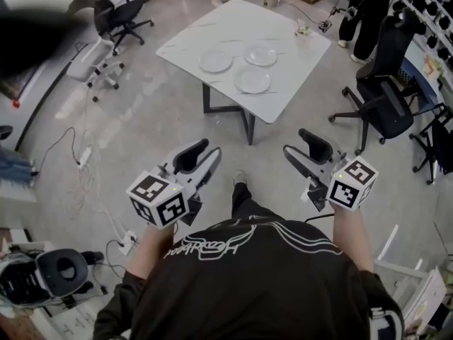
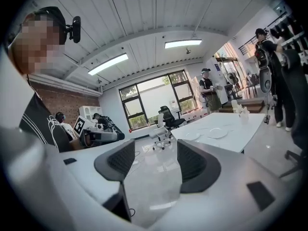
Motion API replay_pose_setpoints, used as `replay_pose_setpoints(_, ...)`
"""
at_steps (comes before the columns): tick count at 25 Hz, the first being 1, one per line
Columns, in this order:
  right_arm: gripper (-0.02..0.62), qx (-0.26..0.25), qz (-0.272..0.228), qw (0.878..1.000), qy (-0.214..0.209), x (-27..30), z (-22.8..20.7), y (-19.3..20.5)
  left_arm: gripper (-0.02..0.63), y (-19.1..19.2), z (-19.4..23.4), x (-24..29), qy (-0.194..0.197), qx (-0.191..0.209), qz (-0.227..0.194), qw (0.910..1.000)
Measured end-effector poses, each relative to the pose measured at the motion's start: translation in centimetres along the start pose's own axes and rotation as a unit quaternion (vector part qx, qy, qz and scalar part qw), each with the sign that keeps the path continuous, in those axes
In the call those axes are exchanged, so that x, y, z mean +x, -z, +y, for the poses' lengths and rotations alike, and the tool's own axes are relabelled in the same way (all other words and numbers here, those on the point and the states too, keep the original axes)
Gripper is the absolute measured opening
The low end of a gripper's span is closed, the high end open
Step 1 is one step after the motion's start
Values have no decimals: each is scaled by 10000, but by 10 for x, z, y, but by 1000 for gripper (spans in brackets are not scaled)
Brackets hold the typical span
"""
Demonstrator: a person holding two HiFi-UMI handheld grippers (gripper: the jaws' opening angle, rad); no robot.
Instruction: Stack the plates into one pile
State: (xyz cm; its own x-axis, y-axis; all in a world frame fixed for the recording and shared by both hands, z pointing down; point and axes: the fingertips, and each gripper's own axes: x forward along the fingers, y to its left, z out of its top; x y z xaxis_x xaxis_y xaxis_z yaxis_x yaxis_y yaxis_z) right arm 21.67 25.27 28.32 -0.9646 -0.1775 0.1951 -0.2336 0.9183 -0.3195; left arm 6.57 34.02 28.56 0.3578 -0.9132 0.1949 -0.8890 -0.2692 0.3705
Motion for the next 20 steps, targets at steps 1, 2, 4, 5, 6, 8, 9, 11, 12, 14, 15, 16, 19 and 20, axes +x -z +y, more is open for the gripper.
replay_pose_setpoints(1, 276, 52, 13, 10000, 16, 11, -11, 0, 143, 0, 11, 8, 27, -36, 40, 10000)
replay_pose_setpoints(2, 276, 105, 26, 9999, 31, 23, -24, -1, 143, -1, 24, 18, 71, -75, 76, 9999)
replay_pose_setpoints(4, 276, 210, 77, 9997, 38, 51, -52, 0, 143, -2, 51, 43, 146, -154, 158, 9996)
replay_pose_setpoints(5, 276, 254, 112, 9996, 33, 63, -66, 0, 143, -3, 64, 55, 155, -184, 203, 9995)
replay_pose_setpoints(6, 276, 292, 145, 9995, 25, 73, -78, 0, 143, -4, 75, 67, 151, -208, 245, 9994)
replay_pose_setpoints(8, 276, 359, 195, 9992, 10, 89, -100, -4, 143, -9, 92, 87, 145, -251, 325, 9991)
replay_pose_setpoints(9, 276, 389, 219, 9990, -4, 97, -109, -8, 143, -12, 99, 96, 149, -282, 368, 9988)
replay_pose_setpoints(11, 276, 438, 286, 9986, -50, 113, -127, -16, 143, -19, 114, 115, 154, -343, 466, 9982)
replay_pose_setpoints(12, 276, 463, 326, 9984, -65, 122, -137, -20, 143, -24, 123, 125, 152, -363, 516, 9979)
replay_pose_setpoints(14, 276, 521, 411, 9978, -58, 142, -160, -25, 143, -32, 145, 147, 146, -414, 609, 9972)
replay_pose_setpoints(15, 276, 555, 453, 9974, -48, 152, -172, -27, 143, -36, 157, 158, 139, -457, 653, 9967)
replay_pose_setpoints(16, 276, 587, 488, 9971, -43, 162, -185, -29, 143, -39, 169, 170, 133, -507, 702, 9962)
replay_pose_setpoints(19, 276, 648, 541, 9964, -65, 189, -217, -35, 141, -47, 197, 202, 174, -607, 871, 9942)
replay_pose_setpoints(20, 276, 653, 547, 9963, -74, 195, -226, -37, 138, -49, 204, 211, 195, -619, 919, 9937)
